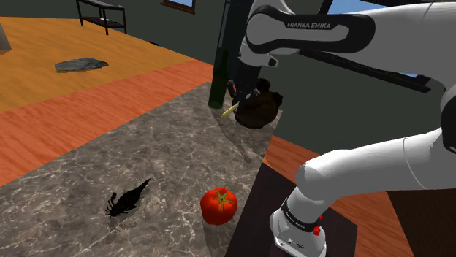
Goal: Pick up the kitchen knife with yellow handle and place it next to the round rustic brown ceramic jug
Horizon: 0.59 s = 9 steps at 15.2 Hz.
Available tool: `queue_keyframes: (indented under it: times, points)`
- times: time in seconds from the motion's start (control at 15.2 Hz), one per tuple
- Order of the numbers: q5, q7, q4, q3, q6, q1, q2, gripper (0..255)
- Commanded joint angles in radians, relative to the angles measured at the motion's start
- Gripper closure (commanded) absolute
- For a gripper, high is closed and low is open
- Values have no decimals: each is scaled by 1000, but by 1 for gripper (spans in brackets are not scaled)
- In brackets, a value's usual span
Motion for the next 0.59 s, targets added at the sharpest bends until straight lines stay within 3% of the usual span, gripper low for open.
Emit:
queue_keyframes:
  times: [0.0, 0.53]
  points:
    - [3, 0, -25, 4, 27, 1, 2, 255]
    - [15, -4, -123, 19, 139, 6, 15, 255]
